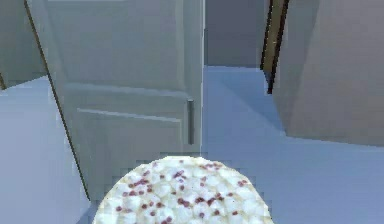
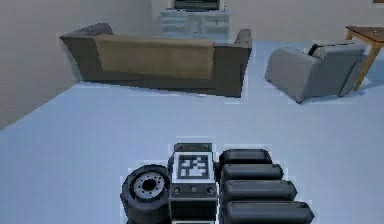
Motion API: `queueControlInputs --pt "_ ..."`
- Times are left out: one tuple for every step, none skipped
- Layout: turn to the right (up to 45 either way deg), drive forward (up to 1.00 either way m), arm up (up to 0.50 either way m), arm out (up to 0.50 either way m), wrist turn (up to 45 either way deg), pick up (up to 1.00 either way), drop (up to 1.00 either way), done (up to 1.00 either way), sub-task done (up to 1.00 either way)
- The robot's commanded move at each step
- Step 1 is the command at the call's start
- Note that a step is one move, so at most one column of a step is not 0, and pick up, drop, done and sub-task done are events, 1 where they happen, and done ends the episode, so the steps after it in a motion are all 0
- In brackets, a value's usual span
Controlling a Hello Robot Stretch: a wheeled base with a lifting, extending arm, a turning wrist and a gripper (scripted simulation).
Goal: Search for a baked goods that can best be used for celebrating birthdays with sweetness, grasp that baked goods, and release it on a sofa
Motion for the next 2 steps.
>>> queueControlInputs --pt "18.0 0.00 0.00 0.00 0.0 0.00 0.00 0.00 0.00" --pt "0.0 0.10 0.00 0.00 0.0 0.00 0.00 0.00 0.00"
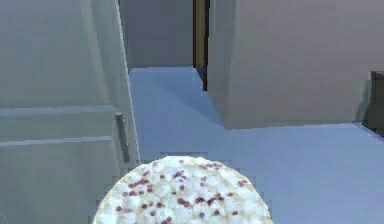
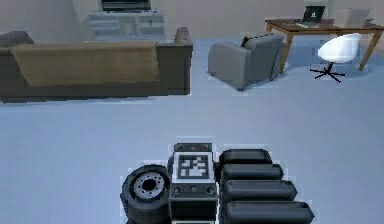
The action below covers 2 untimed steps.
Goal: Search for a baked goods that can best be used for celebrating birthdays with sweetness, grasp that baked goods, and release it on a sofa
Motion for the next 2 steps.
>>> queueControlInputs --pt "-45.0 0.00 0.00 0.00 0.0 0.00 0.00 0.00 0.00" --pt "-45.0 0.00 0.00 0.00 0.0 0.00 0.00 0.00 0.00"
